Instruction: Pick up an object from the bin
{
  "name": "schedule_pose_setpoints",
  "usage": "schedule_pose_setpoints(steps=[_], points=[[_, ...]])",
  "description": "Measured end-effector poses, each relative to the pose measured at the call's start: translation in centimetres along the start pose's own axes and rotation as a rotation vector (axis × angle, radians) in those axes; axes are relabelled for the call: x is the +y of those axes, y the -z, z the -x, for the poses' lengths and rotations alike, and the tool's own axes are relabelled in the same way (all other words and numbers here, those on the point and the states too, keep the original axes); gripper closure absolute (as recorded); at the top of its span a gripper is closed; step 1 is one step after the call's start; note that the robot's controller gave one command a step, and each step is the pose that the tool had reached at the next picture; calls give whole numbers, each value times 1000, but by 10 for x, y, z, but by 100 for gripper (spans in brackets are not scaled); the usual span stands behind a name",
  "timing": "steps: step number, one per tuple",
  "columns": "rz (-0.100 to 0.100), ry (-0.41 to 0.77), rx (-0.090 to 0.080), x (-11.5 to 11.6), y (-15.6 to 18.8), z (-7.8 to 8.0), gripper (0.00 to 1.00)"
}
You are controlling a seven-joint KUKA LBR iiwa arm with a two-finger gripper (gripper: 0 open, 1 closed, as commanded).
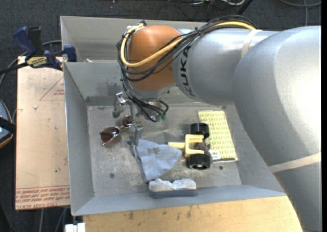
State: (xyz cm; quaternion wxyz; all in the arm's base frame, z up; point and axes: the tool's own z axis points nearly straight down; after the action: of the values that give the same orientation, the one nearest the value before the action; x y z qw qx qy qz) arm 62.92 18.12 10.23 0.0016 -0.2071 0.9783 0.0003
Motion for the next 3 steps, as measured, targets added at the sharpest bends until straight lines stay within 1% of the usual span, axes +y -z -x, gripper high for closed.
schedule_pose_setpoints(steps=[1,3], points=[[2,224,-7,17,-28,9,100],[2,224,-5,17,-26,8,100]])
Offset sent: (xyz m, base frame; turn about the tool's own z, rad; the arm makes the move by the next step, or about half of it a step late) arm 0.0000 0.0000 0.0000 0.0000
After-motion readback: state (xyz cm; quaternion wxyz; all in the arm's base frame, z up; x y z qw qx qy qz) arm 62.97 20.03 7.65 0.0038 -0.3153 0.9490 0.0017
